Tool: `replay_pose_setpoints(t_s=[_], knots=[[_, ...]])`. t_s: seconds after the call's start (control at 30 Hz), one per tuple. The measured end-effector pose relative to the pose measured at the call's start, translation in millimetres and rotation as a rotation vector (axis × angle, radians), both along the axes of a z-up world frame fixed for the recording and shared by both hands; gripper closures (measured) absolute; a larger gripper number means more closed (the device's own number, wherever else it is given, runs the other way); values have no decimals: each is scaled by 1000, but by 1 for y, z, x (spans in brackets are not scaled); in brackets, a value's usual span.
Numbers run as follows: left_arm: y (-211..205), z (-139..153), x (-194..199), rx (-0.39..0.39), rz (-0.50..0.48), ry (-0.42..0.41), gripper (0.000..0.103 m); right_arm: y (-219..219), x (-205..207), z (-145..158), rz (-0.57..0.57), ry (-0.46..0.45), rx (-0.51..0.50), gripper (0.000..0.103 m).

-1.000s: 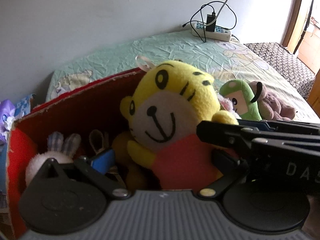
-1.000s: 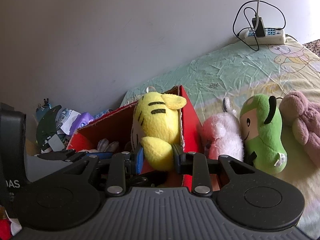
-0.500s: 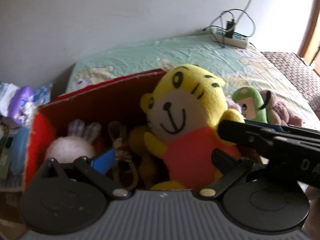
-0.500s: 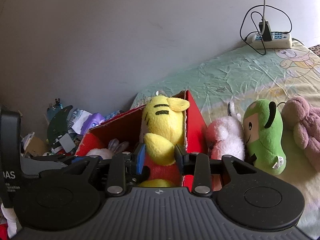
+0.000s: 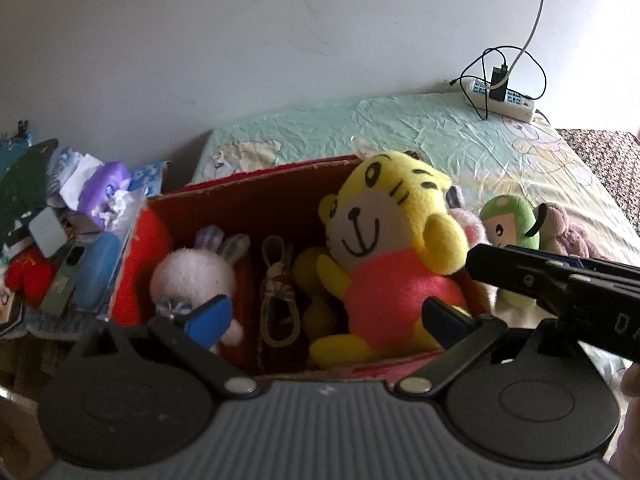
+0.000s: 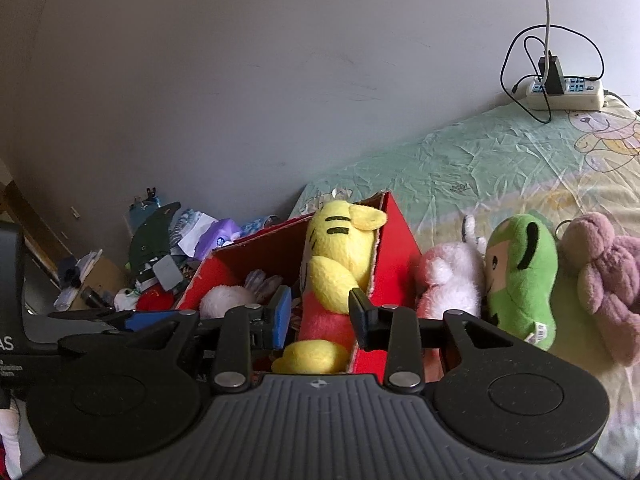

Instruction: Organize objects

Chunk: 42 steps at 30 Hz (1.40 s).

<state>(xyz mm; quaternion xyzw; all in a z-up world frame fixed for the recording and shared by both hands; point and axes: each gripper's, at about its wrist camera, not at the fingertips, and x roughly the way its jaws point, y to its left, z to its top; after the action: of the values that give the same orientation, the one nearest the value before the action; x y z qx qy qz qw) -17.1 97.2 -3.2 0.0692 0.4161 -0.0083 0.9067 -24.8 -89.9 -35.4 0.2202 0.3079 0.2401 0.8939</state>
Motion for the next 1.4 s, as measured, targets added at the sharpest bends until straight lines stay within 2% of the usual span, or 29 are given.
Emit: replay_pose_setpoints(t_s=[0.33, 0.73, 1.03, 1.4], knots=[[-42, 14, -20, -4, 14, -25, 6, -47, -7, -1, 12, 8, 18, 67], [-122, 10, -18, -35, -107, -16, 9, -128, -6, -20, -98, 78, 38, 67], [-176, -13, 4, -64, -191, 67, 11, -174, -2, -39, -168, 135, 34, 67], [-223, -43, 32, -45, -254, 152, 10, -207, 4, -52, -204, 176, 22, 67]])
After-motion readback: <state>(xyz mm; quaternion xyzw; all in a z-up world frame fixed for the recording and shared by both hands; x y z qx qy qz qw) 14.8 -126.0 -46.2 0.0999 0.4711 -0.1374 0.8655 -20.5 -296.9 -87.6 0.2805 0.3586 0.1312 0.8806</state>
